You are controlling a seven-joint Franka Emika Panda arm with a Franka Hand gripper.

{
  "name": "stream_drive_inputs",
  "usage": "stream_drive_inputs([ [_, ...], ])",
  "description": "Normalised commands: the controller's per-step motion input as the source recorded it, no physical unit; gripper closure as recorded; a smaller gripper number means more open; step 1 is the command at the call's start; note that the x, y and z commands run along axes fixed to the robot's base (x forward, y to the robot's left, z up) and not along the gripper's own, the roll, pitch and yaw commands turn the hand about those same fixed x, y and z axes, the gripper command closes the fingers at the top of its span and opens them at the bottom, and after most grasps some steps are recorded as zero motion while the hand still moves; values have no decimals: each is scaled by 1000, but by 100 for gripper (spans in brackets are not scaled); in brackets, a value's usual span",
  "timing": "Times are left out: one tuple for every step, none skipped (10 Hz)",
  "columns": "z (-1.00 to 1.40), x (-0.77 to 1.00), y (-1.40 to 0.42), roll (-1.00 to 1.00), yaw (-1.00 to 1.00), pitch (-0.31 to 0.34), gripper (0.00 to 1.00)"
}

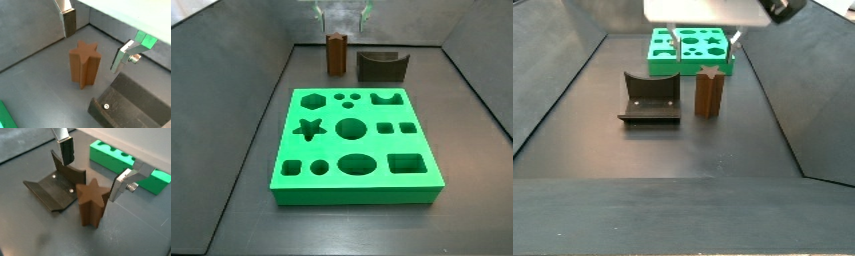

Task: Pick up the star object. Move up. Move to above the board. Insert the star object.
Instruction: Pick up the star object.

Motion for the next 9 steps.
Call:
stream_drive_inputs([
  [-594, -180, -43, 224, 14, -156, 0],
  [-643, -177, -26, 229, 57, -161, 0],
  [-714, 0, 0, 160, 191, -163, 0],
  [-731, -57, 49, 150, 291, -199, 0],
  [-569, -49, 0, 90, 280, -177, 0],
  [0, 0, 0, 0, 0, 14, 0],
  [0, 0, 0, 0, 0, 0, 0],
  [0, 0, 0, 0, 0, 0, 100],
  [0, 0, 0, 0, 0, 0, 100],
])
